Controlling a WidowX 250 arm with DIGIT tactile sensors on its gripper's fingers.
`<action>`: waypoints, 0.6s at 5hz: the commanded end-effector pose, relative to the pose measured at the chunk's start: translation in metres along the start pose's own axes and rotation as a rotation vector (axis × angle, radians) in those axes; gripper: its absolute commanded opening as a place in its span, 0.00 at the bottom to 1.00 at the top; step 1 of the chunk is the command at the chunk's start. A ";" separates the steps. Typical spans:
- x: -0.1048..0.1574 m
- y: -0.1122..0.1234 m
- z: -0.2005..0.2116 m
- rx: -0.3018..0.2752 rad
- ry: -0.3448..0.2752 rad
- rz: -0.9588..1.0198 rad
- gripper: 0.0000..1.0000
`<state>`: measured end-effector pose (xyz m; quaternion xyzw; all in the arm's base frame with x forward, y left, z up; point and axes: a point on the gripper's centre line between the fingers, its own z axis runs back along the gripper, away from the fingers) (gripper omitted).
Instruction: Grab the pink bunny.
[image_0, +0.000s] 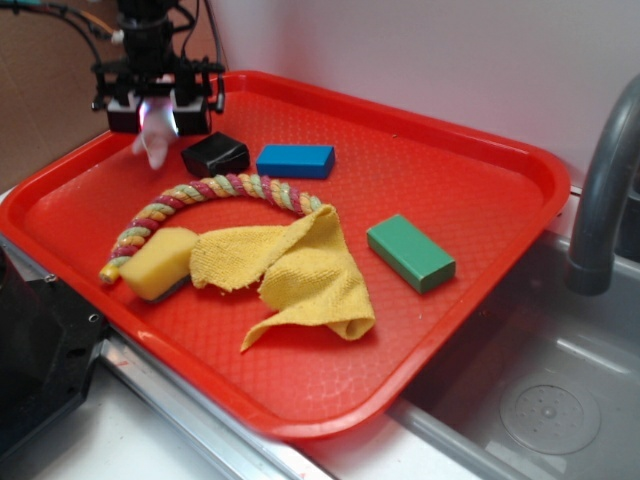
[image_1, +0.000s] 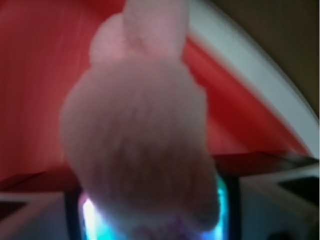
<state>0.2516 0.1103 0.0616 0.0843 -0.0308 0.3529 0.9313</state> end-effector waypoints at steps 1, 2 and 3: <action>-0.049 -0.004 0.119 -0.088 -0.042 -0.202 0.00; -0.071 -0.002 0.152 -0.175 -0.031 -0.302 0.00; -0.088 -0.003 0.171 -0.213 -0.063 -0.359 0.00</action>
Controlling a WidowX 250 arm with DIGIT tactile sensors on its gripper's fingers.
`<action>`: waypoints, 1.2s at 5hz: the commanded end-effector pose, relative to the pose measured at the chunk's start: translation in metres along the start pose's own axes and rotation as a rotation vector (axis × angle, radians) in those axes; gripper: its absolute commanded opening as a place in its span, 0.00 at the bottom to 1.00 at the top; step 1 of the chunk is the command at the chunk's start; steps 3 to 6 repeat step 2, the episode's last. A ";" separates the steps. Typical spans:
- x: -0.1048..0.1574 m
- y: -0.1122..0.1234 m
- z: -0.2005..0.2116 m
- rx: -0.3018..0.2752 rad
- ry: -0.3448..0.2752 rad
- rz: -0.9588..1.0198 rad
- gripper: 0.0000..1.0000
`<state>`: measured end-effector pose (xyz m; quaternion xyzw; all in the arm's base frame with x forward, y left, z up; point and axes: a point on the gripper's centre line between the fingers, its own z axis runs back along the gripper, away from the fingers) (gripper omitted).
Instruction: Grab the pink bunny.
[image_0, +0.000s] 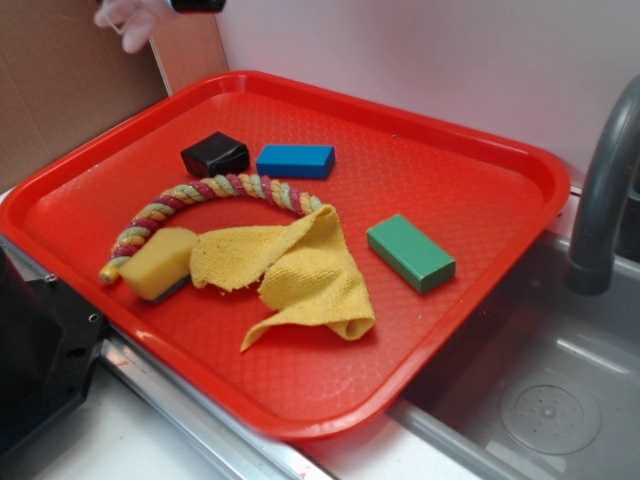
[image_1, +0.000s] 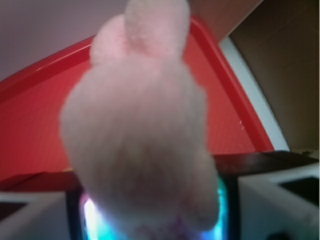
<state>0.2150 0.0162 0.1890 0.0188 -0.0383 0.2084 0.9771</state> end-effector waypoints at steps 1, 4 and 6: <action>-0.026 0.014 0.036 -0.098 -0.094 -0.093 0.00; -0.029 0.020 0.036 -0.120 -0.078 -0.128 0.00; -0.029 0.020 0.036 -0.120 -0.078 -0.128 0.00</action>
